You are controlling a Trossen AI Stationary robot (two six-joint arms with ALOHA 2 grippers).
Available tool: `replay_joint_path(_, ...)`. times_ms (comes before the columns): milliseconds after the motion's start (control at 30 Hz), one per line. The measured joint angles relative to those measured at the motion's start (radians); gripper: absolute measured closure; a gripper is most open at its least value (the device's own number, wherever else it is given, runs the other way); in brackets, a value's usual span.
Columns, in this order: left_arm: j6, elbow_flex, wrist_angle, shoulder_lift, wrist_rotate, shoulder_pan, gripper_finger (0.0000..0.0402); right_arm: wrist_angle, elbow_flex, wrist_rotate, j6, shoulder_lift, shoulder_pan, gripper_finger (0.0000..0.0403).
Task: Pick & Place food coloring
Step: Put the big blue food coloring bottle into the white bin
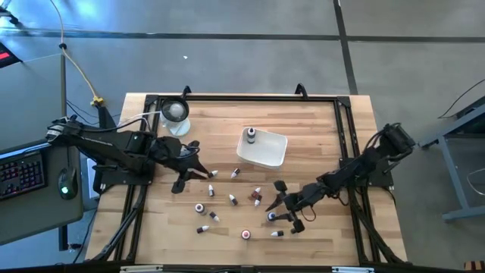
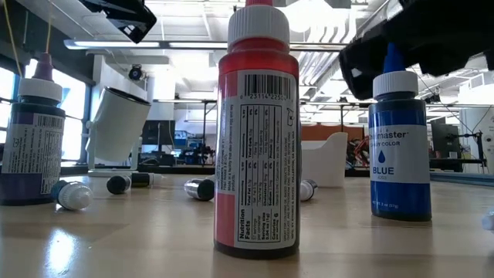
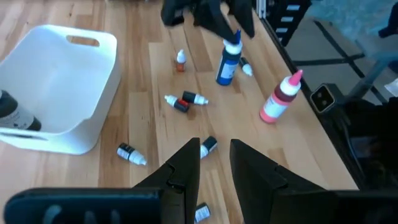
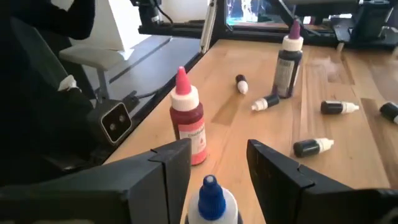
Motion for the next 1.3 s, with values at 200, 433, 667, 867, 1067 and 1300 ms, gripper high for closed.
replay_joint_path(200,0.000,0.000,0.010,0.000,0.000,0.000,0.0314,0.000,0.000,0.000,0.008,0.038,0.000,0.0254)
replay_joint_path(433,0.000,0.000,0.010,0.000,0.003,0.000,0.0314,-0.003,0.000,0.000,0.016,0.039,-0.001,0.0288)
replay_joint_path(667,0.000,0.000,0.010,0.000,0.003,0.000,0.0314,0.007,0.002,0.016,0.018,0.038,-0.012,0.0364)
replay_joint_path(867,0.000,0.000,0.010,0.000,0.001,0.000,0.0314,0.140,0.000,0.047,-0.041,0.040,-0.064,0.0365)
replay_joint_path(1067,0.000,0.000,0.015,0.000,-0.069,0.000,0.0314,0.440,0.002,0.220,-0.142,0.039,-0.166,0.0364)
replay_joint_path(1300,-0.007,0.000,0.027,0.000,-0.183,0.000,0.0314,0.422,0.003,0.456,-0.094,0.038,-0.405,0.0359)
